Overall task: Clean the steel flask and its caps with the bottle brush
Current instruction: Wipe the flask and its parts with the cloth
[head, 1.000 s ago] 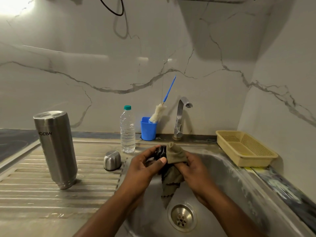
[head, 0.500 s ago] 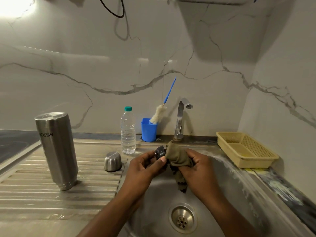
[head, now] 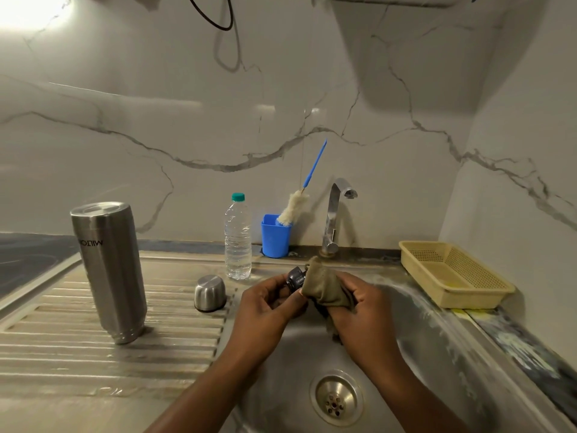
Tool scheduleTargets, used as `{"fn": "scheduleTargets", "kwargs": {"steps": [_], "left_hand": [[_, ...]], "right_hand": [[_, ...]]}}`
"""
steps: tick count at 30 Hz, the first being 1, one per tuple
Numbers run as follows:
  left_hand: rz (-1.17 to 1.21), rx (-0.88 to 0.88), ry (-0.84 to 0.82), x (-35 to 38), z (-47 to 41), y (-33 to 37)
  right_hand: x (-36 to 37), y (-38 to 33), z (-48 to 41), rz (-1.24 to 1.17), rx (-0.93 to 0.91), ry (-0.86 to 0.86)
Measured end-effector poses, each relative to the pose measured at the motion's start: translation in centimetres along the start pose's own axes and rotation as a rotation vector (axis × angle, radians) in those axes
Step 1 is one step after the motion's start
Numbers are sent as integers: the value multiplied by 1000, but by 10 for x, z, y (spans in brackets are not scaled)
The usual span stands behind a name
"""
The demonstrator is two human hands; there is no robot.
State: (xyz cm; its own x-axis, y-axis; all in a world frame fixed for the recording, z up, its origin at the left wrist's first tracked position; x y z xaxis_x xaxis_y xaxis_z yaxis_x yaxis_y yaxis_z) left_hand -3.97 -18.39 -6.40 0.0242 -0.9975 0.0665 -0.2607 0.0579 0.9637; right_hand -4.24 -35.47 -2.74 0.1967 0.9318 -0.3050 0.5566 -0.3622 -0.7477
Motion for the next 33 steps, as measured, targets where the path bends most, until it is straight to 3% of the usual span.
{"fn": "scheduleTargets", "kwargs": {"steps": [2,5,10,16,24,33], "left_hand": [[26,-18,-23,3,1,-1],[3,-50,-39,3,1,-4],[-75,-79,-27,-1,1,-8],[-76,-116,-38,2,0,-15],[-41,-154,-83,6,0,-23],[-21,-124,-88,6,3,-17]], "right_hand": [[8,1,-1,-93,12,-79],[19,15,2,-190,179,-168],[5,24,-1,47,198,-105],[0,10,-1,228,28,-64],[23,35,4,-135,309,-221],[-9,31,-8,73,165,-30]]}}
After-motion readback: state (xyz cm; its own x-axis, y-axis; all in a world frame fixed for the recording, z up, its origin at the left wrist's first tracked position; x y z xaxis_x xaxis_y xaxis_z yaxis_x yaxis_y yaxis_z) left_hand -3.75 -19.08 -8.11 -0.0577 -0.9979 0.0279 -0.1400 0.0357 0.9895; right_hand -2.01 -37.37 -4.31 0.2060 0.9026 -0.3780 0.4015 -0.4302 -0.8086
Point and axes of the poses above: each hand's wrist, its own z-axis away from the middle knuckle, its own x-axis out of the palm, y = z × x, the point moved 9 cm from there along -z, towards the middle knuckle
